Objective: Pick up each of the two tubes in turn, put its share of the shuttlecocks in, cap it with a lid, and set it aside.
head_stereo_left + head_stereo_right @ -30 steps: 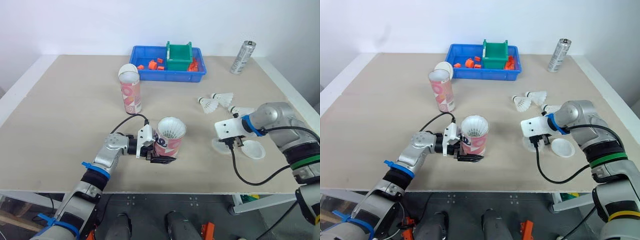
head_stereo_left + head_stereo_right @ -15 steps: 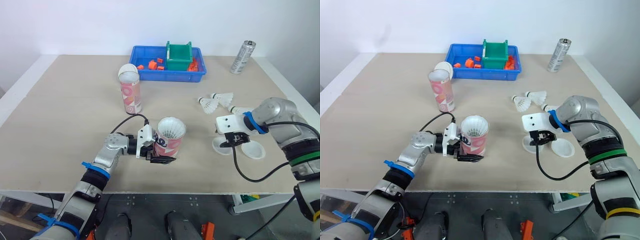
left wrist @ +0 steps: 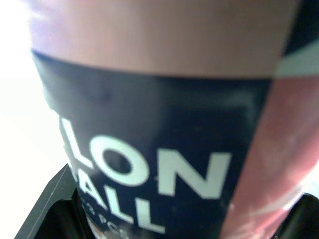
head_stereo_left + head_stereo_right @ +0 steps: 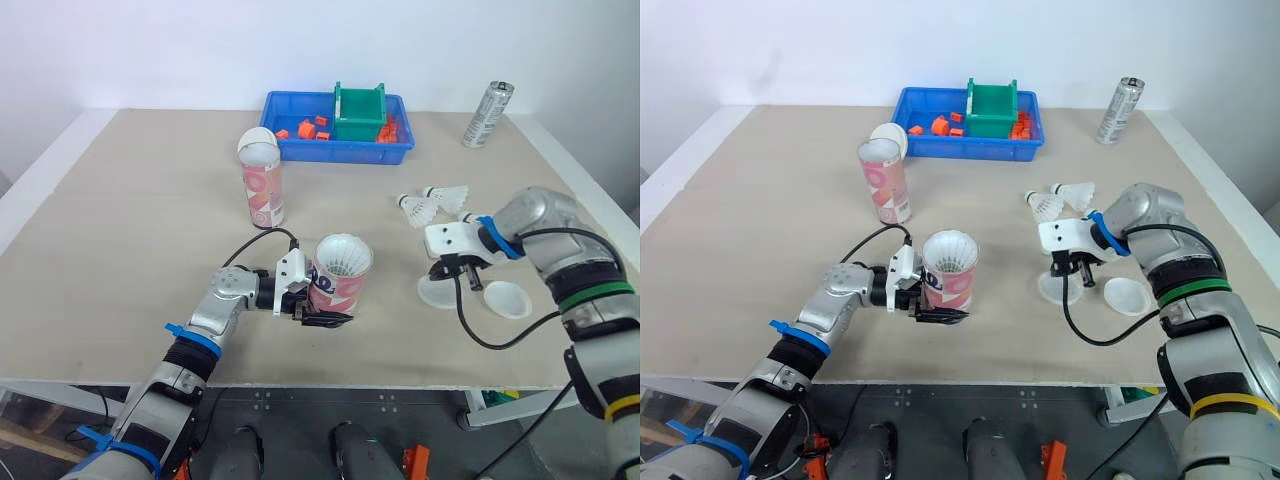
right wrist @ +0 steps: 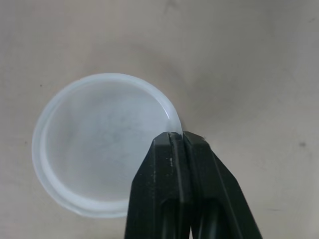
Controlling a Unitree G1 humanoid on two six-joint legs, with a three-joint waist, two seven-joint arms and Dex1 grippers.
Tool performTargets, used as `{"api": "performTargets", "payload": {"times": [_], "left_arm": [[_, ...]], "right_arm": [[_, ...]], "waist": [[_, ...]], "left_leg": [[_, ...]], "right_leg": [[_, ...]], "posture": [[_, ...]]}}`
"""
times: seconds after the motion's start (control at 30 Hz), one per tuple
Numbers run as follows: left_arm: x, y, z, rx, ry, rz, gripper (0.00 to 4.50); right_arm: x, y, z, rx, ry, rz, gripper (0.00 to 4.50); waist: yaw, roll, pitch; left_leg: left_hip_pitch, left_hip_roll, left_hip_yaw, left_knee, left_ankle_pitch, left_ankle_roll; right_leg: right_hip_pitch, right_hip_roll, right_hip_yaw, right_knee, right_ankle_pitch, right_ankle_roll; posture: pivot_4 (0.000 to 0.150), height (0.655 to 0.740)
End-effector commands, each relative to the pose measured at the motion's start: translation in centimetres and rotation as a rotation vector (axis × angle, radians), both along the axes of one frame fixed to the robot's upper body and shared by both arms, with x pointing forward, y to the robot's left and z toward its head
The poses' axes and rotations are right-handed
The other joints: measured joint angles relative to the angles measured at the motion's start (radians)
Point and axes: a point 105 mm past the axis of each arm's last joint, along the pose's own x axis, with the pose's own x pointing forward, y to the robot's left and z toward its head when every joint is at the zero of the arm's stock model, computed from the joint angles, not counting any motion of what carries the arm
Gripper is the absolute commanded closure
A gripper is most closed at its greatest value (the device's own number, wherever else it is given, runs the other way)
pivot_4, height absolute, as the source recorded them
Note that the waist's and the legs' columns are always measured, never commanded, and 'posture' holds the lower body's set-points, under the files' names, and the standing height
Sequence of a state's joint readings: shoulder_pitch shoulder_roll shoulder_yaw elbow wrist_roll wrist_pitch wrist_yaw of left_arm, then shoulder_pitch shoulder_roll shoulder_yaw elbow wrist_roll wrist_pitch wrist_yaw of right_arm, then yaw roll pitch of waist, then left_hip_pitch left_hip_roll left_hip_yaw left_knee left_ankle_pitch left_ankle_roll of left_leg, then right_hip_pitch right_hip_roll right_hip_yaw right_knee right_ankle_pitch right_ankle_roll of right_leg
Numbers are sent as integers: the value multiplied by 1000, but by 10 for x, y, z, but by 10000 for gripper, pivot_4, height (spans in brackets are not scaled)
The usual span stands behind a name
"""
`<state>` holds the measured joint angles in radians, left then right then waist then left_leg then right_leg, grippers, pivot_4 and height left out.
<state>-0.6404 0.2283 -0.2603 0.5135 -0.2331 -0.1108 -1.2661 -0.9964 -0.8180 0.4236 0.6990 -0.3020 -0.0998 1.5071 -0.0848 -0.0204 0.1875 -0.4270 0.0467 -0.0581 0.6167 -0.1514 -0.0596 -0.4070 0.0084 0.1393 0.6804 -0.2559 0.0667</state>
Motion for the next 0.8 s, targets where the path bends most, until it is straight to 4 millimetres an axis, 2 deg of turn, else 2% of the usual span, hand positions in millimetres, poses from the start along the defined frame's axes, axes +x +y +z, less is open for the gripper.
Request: {"api": "performTargets", "payload": {"times": [0.03,0.17,0.33,0.43,0.57,0.8], "left_arm": [[3,5,-6,33,1,34,9255],[4,6,-6,33,1,39,9255],[4,5,-6,31,2,39,9255],[4,4,-7,34,11,32,9255],[0,5,-13,62,51,10,9255],[-1,1,-16,67,65,-2,9255]], "right_arm": [[1,-3,9,-9,-10,11,43872],[1,-4,12,-4,-13,9,43872],[0,0,29,43,-51,19,43872],[-3,13,52,114,-101,57,43872],[-24,40,99,239,-184,182,43872],[-60,78,153,379,-226,344,43872]], "waist": [[0,0,0],[0,0,0],[0,0,0],[0,1,1],[-1,2,1],[-1,2,1]], "left_leg": [[0,0,0,0,0,0],[0,0,0,0,0,0],[0,0,0,0,0,0],[0,0,0,0,0,0],[0,0,0,0,0,0],[0,0,0,-1,-1,-1]], "right_leg": [[0,0,0,0,0,0],[0,0,0,0,0,0],[0,0,0,0,0,0],[0,0,0,0,0,0],[0,0,0,0,0,0],[-1,0,0,0,-2,-1]], "posture": [[1500,7367],[1500,7367],[1500,7367],[1500,7367],[1500,7367],[1500,7367]]}}
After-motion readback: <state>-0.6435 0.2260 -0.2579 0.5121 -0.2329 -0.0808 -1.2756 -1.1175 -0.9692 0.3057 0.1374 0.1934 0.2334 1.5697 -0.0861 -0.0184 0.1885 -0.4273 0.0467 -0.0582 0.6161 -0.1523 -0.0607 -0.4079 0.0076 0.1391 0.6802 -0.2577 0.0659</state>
